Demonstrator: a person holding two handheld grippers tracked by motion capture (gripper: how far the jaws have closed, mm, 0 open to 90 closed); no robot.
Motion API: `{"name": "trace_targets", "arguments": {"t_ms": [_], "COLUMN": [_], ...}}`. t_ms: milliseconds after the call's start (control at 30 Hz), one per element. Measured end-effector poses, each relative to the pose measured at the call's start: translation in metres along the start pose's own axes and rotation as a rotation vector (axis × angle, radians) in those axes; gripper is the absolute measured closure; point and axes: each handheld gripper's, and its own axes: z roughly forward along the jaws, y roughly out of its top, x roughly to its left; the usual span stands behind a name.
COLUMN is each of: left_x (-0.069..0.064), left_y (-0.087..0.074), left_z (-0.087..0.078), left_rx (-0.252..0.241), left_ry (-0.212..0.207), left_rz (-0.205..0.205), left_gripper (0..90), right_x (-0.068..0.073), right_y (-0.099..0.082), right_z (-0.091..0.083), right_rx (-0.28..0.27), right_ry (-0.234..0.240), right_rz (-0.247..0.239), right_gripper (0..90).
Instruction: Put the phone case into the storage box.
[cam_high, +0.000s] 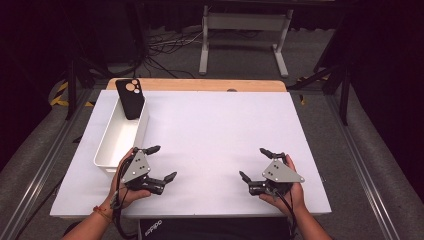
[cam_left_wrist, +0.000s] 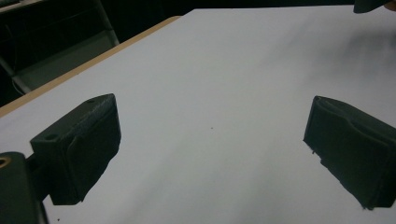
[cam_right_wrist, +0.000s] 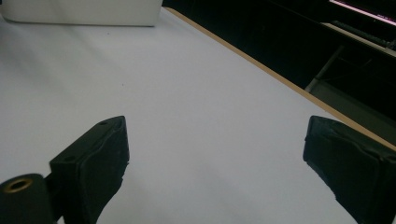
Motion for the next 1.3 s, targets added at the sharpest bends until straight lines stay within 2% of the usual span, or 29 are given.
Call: {"name": "trace_targets", "arguments": {"t_ms": [133,267,300,333,933,1167,1300], "left_x": [-0.0014,-0.0017,-0.001,-0.0009,-0.0011,-0.0009,-0.0005], "left_y": [0.0004,-0.0002,0.0,0.0002,0.0012,0.001,0.0008], "left_z": [0.0006,-0.0005,-0.0014,-0.0016,0.0013,0.0042,0.0045], "left_rx": [-0.001,-0.007,-0.008,-0.011,-0.005,0.007,0.001], "left_ry": [0.007,0.006,0.012,0.008,-0.005,-0.017,-0.02], "left_rz": [0.005,-0.008,-0.001,-0.011,-0.01,0.008,-0.011], "left_gripper": [4.5,4.6,4.5,4.5,4.7,4.7,4.8], "right_x": [-0.0019,-0.0011,-0.0008,-0.0006,0.0008,-0.0005,-0.0001], "right_y": [-0.0028,-0.0015,-0.001,-0.0008,-0.0001,0.0003,0.0], "right_z": [-0.0001,-0.0003,-0.0003,-0.0001,0.0015,0.0017,0.003], "right_rx": [0.009,0.007,0.005,0.003,0.005,0.0,0.005], "right_ry": [-0.004,-0.005,-0.005,-0.003,0.006,0.01,0.016], "right_rz": [0.015,0.01,0.007,0.007,-0.008,0.0,0.006], "right_gripper": [7.7,7.7,7.7,7.7,7.8,7.7,7.7]}}
